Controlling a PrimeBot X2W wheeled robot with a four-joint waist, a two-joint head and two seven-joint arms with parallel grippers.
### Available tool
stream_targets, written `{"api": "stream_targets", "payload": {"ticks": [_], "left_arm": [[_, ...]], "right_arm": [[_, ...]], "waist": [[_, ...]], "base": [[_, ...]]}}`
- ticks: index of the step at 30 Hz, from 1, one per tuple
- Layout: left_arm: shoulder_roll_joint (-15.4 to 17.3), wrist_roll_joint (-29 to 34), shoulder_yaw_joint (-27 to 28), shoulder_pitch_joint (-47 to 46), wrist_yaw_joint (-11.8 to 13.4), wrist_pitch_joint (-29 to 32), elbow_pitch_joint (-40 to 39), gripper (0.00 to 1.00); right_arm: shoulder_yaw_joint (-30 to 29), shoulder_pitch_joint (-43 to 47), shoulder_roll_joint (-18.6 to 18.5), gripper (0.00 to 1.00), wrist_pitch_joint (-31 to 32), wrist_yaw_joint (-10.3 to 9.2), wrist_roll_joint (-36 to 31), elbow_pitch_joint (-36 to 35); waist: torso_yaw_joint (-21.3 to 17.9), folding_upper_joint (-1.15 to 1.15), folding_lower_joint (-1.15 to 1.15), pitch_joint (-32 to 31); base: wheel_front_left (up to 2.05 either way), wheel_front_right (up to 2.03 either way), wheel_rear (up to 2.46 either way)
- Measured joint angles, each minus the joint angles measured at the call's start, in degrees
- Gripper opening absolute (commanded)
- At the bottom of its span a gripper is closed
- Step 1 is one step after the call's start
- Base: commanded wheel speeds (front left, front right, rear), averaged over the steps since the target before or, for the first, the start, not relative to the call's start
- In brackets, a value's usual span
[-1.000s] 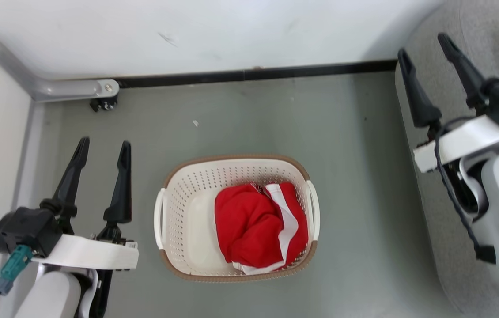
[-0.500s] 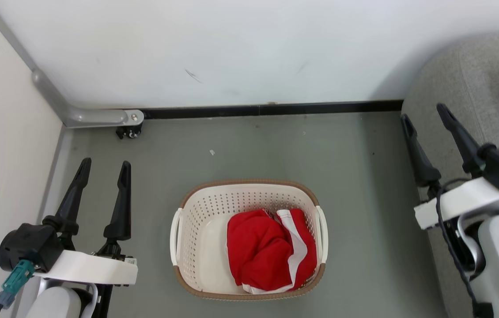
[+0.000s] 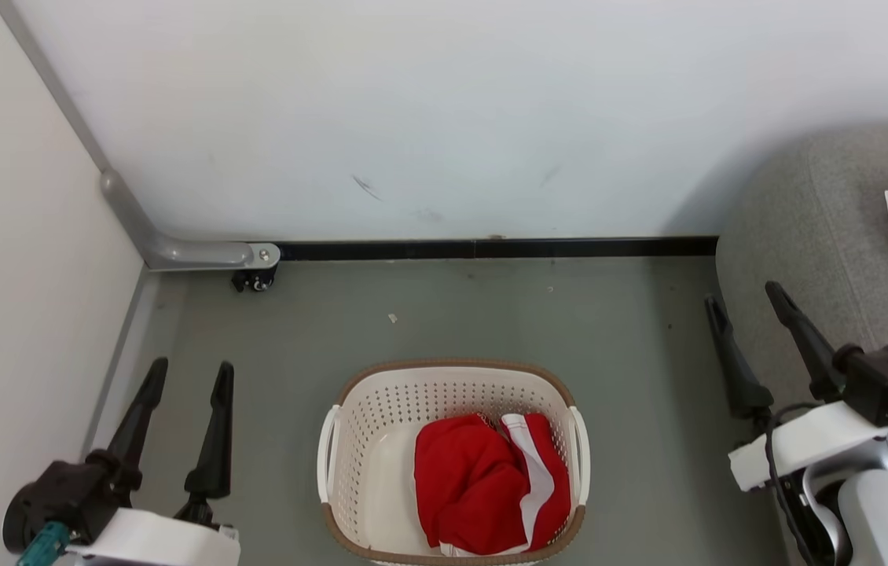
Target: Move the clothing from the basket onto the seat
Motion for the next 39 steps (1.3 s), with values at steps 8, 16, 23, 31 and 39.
{"api": "stream_targets", "payload": {"ticks": [8, 16, 23, 31, 39], "left_arm": [[-0.5, 1.5, 1.2, 2.5, -1.2, 0.0, 0.9, 1.00], [-0.8, 2.1, 2.2, 4.8, -2.0, 0.0, 1.4, 1.00], [-1.3, 2.6, 2.9, 5.8, -3.2, 0.0, 1.6, 1.00], [-2.0, 3.1, 3.9, 6.2, -3.7, 0.0, 1.6, 1.00], [-2.7, 3.5, 4.4, 7.1, -4.3, 0.0, 1.6, 1.00]], "right_arm": [[-1.6, 4.1, 0.4, 1.00, 0.0, 0.00, -1.0, -1.5], [-2.8, 6.9, 1.4, 1.00, 0.0, 0.00, -1.5, -2.4], [-3.3, 8.2, 1.8, 1.00, 0.0, 0.00, -1.6, -3.2], [-3.4, 9.4, 2.2, 1.00, 0.0, 0.00, -1.7, -3.9], [-3.9, 10.5, 2.5, 1.00, 0.0, 0.00, -2.3, -4.9]], "waist": [[0.4, 0.00, 0.00, -2.7], [0.5, 0.00, 0.00, -4.8], [0.2, 0.00, 0.00, -6.0], [-0.2, 0.00, 0.00, -6.8], [-0.4, 0.00, 0.00, -6.9]], "base": [[0.00, 0.00, 0.00], [0.00, 0.00, 0.00], [0.00, 0.00, 0.00], [0.00, 0.00, 0.00], [0.00, 0.00, 0.00]]}}
